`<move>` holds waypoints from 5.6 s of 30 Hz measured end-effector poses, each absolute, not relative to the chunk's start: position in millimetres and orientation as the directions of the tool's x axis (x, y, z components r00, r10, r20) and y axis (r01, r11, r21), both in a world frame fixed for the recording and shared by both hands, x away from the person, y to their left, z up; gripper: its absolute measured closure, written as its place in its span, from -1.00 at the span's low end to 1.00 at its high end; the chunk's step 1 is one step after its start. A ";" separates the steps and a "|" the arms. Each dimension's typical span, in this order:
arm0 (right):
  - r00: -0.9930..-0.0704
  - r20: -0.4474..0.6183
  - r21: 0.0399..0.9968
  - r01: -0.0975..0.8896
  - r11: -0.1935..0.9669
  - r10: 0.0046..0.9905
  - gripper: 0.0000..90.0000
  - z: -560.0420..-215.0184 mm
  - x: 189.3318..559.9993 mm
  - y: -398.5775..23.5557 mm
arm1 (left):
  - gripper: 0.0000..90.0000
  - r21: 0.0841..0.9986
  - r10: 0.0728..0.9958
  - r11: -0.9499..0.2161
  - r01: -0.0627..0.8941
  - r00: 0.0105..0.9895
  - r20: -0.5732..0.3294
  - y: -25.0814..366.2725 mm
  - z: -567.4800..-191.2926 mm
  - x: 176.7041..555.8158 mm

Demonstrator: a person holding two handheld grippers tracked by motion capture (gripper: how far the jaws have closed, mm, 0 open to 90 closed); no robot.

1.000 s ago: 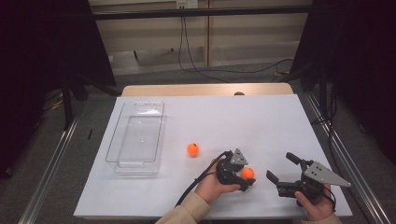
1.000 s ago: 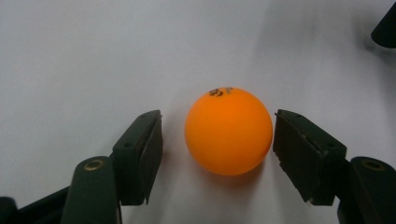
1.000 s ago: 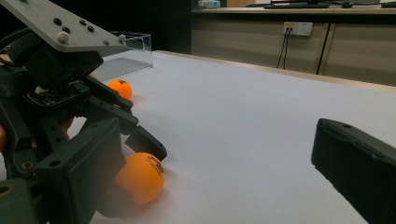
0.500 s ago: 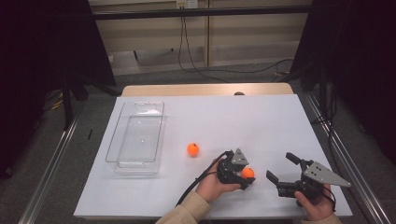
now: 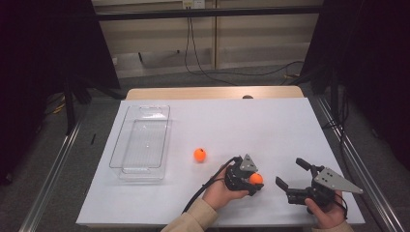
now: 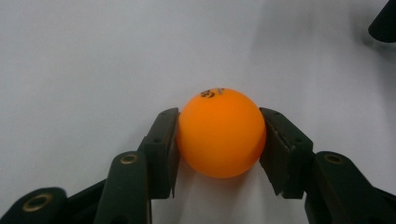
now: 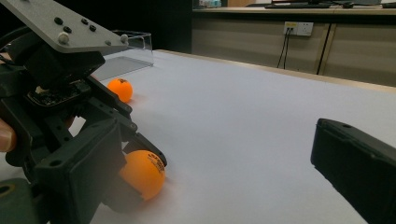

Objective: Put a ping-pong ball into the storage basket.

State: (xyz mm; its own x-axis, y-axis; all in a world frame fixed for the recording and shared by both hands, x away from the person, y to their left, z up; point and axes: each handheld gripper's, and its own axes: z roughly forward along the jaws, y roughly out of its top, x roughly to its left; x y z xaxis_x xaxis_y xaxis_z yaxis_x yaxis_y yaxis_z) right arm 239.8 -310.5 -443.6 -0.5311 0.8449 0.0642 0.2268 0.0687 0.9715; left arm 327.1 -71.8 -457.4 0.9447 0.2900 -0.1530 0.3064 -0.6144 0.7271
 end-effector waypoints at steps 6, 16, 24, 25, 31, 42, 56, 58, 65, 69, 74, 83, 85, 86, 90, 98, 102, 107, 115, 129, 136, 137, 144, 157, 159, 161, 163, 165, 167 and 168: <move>-0.532 0.060 0.971 0.226 0.073 0.845 -0.95 -443.6 239.8 -310.2 | 0.13 0.723 0.303 -0.607 0.330 0.937 -0.174 -68.9 -455.4 326.5; -0.534 0.061 0.971 0.227 0.074 0.843 -0.95 -443.5 239.8 -309.1 | 0.13 0.734 0.314 -0.584 0.348 0.930 -0.191 -61.2 -448.9 328.6; -0.533 0.062 0.971 0.228 0.073 0.844 -0.95 -443.4 239.3 -309.2 | 0.13 0.742 0.328 -0.564 0.364 0.923 -0.203 -54.9 -443.0 329.9; -0.533 0.062 0.971 0.228 0.073 0.844 -0.95 -443.4 239.2 -309.3 | 0.13 0.746 0.330 -0.557 0.366 0.921 -0.206 -54.2 -442.8 330.2; -0.532 0.061 0.971 0.228 0.074 0.844 -0.95 -443.3 238.6 -309.8 | 0.13 0.749 0.334 -0.546 0.376 0.917 -0.217 -50.7 -439.7 331.1; -0.534 0.058 0.971 0.225 0.076 0.844 -0.94 -442.9 238.2 -309.9 | 0.13 0.741 0.354 -0.529 0.413 0.901 -0.249 -44.0 -435.9 334.2; -0.533 0.065 0.971 0.228 0.070 0.844 -0.94 -443.3 238.5 -309.8 | 0.13 0.746 0.365 -0.516 0.422 0.896 -0.254 -38.1 -433.2 336.2; -0.533 0.065 0.971 0.228 0.069 0.844 -0.94 -443.3 238.6 -309.6 | 0.13 0.745 0.366 -0.517 0.422 0.895 -0.254 -36.8 -432.6 336.6; -0.533 0.063 0.971 0.229 0.072 0.844 -0.94 -443.4 238.7 -309.9 | 0.13 0.743 0.375 -0.510 0.434 0.889 -0.262 -33.5 -430.8 338.0; -0.533 0.064 0.971 0.229 0.072 0.844 -0.94 -443.3 238.9 -309.4 | 0.13 0.743 0.381 -0.505 0.440 0.885 -0.266 -31.8 -429.9 338.3; -0.537 0.062 0.971 0.228 0.075 0.841 -0.94 -443.5 239.6 -308.6 | 0.13 0.740 0.389 -0.501 0.449 0.881 -0.271 -28.7 -428.2 338.9; -0.536 0.061 0.971 0.228 0.075 0.842 -0.94 -443.4 239.5 -308.9 | 0.13 0.740 0.397 -0.494 0.456 0.876 -0.275 -23.7 -423.7 340.7; -0.537 0.061 0.971 0.228 0.075 0.842 -0.94 -443.5 239.5 -308.8 | 0.13 0.739 0.400 -0.492 0.460 0.874 -0.277 -22.8 -423.3 341.1; -0.537 0.060 0.971 0.228 0.076 0.841 -0.94 -443.5 239.5 -308.8 | 0.13 0.739 0.401 -0.492 0.461 0.873 -0.278 -22.4 -423.3 341.3; -0.538 0.060 0.971 0.228 0.077 0.841 -0.94 -443.5 239.5 -308.7 | 0.13 0.740 0.403 -0.488 0.463 0.871 -0.280 -21.1 -422.3 341.8; -0.538 0.061 0.971 0.228 0.076 0.841 -0.94 -443.6 239.4 -309.0 | 0.13 0.739 0.412 -0.488 0.464 0.869 -0.273 -17.7 -418.6 343.4; -0.537 0.062 0.971 0.229 0.074 0.841 -0.94 -443.6 239.1 -309.1 | 0.13 0.741 0.420 -0.480 0.470 0.864 -0.276 -16.0 -417.3 343.9; -0.538 0.063 0.971 0.229 0.074 0.841 -0.94 -443.6 239.1 -309.1 | 0.13 0.739 0.421 -0.482 0.471 0.864 -0.276 -14.0 -415.9 345.1; -0.536 0.062 0.971 0.229 0.074 0.842 -0.94 -443.5 238.6 -309.7 | 0.13 0.742 0.425 -0.474 0.474 0.861 -0.279 -12.3 -414.4 346.3; -0.531 0.060 0.971 0.229 0.075 0.845 -0.94 -443.7 236.3 -311.7 | 0.13 0.744 0.443 -0.458 0.487 0.850 -0.284 -6.7 -409.4 350.9; -0.523 0.070 0.970 0.233 0.063 0.849 -0.94 -443.6 234.9 -312.9 | 0.13 0.743 0.444 -0.458 0.488 0.850 -0.285 -4.9 -407.3 352.5; -0.525 0.066 0.970 0.232 0.068 0.849 -0.94 -443.6 234.9 -313.1 | 0.13 0.744 0.446 -0.456 0.488 0.849 -0.284 -4.5 -407.2 352.7; -0.524 0.065 0.970 0.232 0.069 0.849 -0.94 -443.7 234.9 -313.6 | 0.13 0.747 0.454 -0.447 0.492 0.844 -0.284 0.0 -404.3 354.4; -0.524 0.065 0.970 0.234 0.069 0.849 -0.94 -444.0 235.1 -313.3 | 0.13 0.747 0.474 -0.433 0.504 0.832 -0.287 10.1 -401.2 359.1; -0.525 0.064 0.970 0.233 0.071 0.849 -0.94 -444.0 235.1 -313.4 | 0.13 0.747 0.478 -0.426 0.509 0.828 -0.292 11.5 -400.7 359.9; -0.525 0.066 0.970 0.234 0.069 0.849 -0.94 -444.0 235.1 -313.5 | 0.13 0.750 0.482 -0.422 0.510 0.827 -0.291 13.4 -399.9 360.7; -0.525 0.066 0.970 0.234 0.069 0.849 -0.94 -444.0 235.1 -313.5 | 0.13 0.749 0.487 -0.421 0.511 0.824 -0.289 15.0 -399.1 361.2; -0.524 0.066 0.970 0.233 0.068 0.849 -0.94 -443.9 235.0 -313.3 | 0.13 0.751 0.491 -0.417 0.512 0.822 -0.289 16.2 -398.6 361.7; -0.525 0.067 0.970 0.233 0.068 0.849 -0.94 -443.9 234.9 -313.2 | 0.13 0.749 0.497 -0.418 0.514 0.820 -0.285 16.9 -397.9 361.7; -0.526 0.064 0.970 0.233 0.071 0.848 -0.94 -443.9 235.0 -313.3 | 0.13 0.749 0.495 -0.419 0.513 0.821 -0.285 17.9 -397.4 362.1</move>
